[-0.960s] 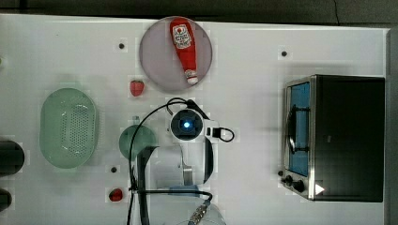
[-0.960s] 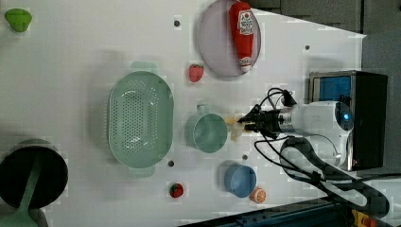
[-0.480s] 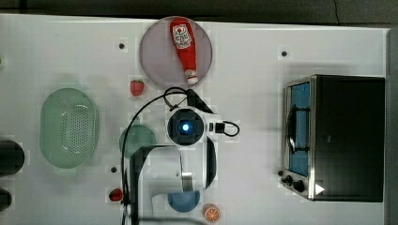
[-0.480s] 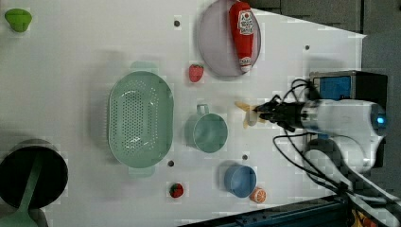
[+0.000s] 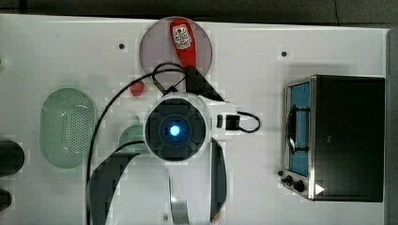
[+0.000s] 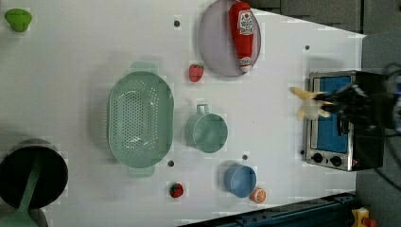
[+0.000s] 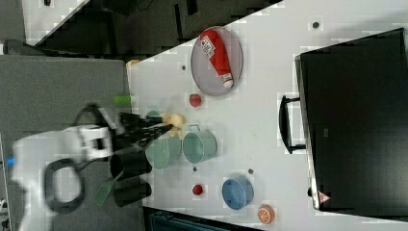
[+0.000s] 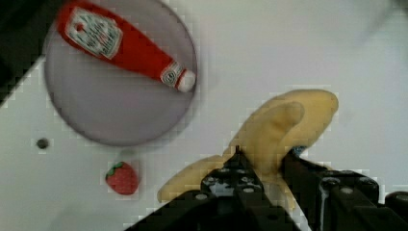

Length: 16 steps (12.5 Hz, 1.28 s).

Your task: Pick banana from table and place on oven.

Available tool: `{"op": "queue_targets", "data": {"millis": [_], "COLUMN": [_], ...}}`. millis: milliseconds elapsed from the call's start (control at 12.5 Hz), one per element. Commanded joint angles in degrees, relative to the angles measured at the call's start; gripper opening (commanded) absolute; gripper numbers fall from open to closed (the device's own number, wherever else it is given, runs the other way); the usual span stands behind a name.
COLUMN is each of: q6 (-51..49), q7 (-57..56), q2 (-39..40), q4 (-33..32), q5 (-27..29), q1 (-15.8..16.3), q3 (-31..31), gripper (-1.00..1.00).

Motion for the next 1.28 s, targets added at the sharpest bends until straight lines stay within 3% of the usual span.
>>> {"op": "queue_targets", "data": {"millis": [80, 320, 720, 1280], "q6": [-14.6, -23.2, -22.9, -12.2], "q7": [0.8, -1.2, -20.0, -47.0], "q2": [-2.0, -1.6, 3.3, 14.5], "q4": [6.0, 14.0, 19.4, 21.6], "q5": [0.4, 0.4, 0.4, 0.4], "q1": [-0.4, -0.5, -1.3, -2.3], "q3": [-3.1, -6.8, -17.4, -36.1], "gripper": [-0.50, -0.50, -0.50, -0.50]}}
